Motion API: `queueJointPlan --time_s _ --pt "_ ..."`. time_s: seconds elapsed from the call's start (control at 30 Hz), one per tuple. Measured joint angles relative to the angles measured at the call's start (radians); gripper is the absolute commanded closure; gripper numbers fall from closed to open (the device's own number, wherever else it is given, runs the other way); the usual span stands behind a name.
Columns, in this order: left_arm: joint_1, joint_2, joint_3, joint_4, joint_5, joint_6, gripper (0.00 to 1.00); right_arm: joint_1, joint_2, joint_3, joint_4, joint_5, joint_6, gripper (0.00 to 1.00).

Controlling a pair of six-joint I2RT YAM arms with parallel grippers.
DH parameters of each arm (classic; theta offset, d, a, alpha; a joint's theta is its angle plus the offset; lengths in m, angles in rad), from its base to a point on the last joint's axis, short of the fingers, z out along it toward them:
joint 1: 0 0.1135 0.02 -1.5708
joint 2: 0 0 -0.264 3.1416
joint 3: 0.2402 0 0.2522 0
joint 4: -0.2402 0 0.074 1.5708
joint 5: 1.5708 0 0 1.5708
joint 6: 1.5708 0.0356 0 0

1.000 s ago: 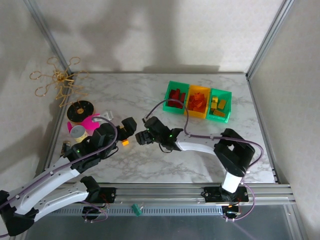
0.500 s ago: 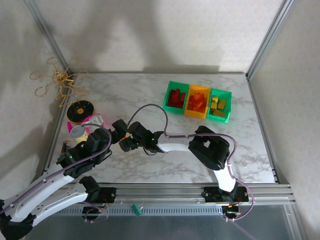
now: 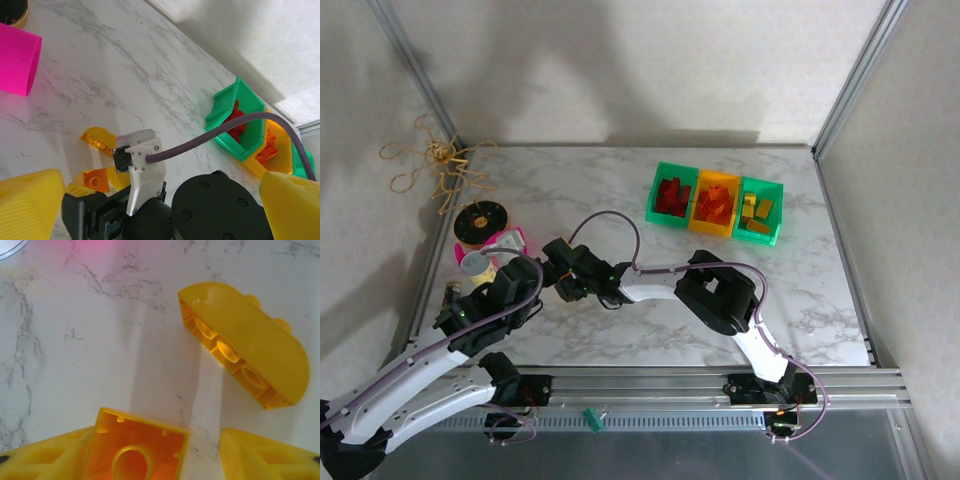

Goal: Sort the legos into containers by color
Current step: Pick up the lego from the middle-left of the table, then place the lego in the container.

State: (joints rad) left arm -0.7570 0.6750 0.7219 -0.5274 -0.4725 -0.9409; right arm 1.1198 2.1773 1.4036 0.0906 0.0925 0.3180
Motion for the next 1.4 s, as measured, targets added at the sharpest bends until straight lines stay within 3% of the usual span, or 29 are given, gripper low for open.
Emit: queueJointPlan --time_s 0.27,0.43,0.77,1.1,1.4 --pt "0.003 0.005 -0.004 0.012 0.0 0.001 0.0 0.0 -0.001 0.002 -0.018 0.018 0.002 0.67" --pt "0.006 0.013 -0.004 0.02 0.001 0.001 0.0 0.0 -0.049 -0.04 -0.024 0.019 0.011 0.69" --pt "0.006 0.06 0.005 0.053 0.037 0.048 0.01 -0.031 -0.304 -0.198 -0.026 0.051 0.065 0.71" --pt "0.006 0.209 0.044 0.183 0.187 0.129 0.0 -0.221 -0.536 -0.313 -0.136 0.173 0.132 0.71" --pt "-0.048 0.385 0.096 0.341 0.294 0.182 0.0 -0.506 -0.696 -0.367 -0.245 0.255 0.181 0.69"
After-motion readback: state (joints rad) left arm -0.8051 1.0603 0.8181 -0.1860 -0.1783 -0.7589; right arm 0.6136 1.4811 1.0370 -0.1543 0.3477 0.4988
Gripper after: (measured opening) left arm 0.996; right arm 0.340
